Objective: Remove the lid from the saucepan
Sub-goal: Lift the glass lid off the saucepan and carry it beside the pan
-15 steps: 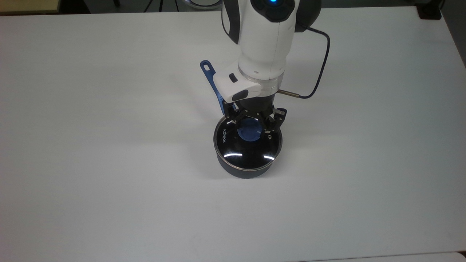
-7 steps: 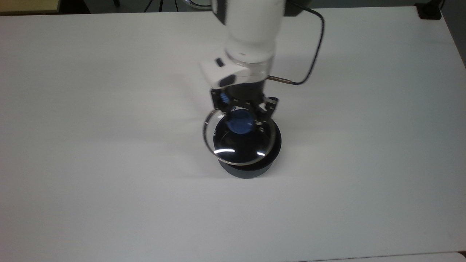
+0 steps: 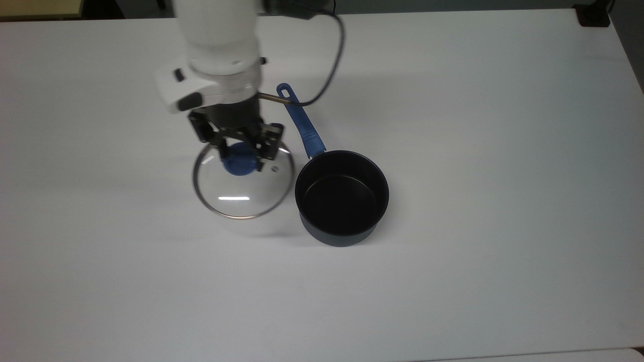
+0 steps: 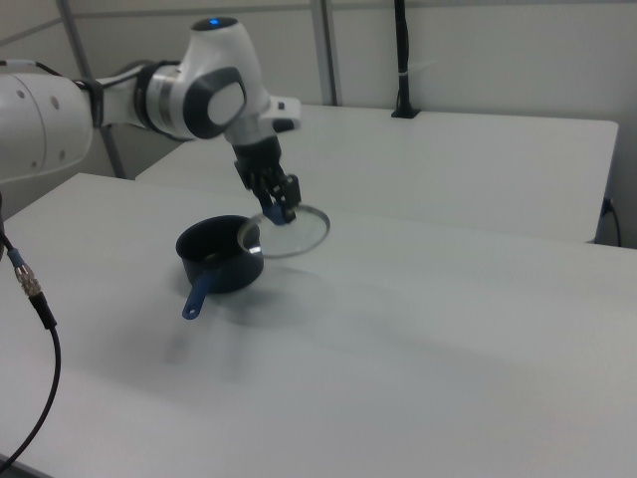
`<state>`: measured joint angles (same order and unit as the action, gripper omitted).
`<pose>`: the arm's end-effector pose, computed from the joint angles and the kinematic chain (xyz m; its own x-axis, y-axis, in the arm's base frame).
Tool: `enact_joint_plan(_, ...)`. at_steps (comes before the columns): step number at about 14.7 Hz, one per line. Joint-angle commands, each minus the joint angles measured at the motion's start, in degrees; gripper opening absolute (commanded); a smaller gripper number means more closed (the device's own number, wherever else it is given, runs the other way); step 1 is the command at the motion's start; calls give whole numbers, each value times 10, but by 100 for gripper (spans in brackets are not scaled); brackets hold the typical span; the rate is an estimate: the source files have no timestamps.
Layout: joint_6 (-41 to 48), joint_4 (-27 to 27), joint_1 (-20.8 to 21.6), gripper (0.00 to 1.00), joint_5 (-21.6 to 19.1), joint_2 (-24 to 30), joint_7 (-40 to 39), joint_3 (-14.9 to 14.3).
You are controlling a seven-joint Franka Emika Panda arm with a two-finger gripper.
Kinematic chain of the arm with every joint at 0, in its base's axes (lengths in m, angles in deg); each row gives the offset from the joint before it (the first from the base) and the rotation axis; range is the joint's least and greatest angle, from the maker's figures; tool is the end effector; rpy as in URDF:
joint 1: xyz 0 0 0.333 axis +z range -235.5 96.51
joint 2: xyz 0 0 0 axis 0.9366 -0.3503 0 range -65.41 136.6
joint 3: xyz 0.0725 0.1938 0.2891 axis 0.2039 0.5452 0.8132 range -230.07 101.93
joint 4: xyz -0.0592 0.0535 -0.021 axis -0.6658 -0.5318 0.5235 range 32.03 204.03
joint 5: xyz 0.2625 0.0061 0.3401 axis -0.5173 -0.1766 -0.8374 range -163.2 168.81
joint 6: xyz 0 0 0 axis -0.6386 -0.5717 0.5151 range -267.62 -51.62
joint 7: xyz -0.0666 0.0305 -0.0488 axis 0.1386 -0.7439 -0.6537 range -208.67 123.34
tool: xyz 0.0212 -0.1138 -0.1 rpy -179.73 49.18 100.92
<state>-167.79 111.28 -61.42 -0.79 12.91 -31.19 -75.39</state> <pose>0.7520 -0.0154 0.4606 0.9529 -0.2526 0.1677 -0.2531 -0.9673 -0.0184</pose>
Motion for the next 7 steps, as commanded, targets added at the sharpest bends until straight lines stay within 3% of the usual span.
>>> enact_joint_plan(1, 4, 91, -2, 46, -4, 41, -60, -11)
enact_joint_plan(7, -85, 218, 1, 45, -3, 68, -111, -39)
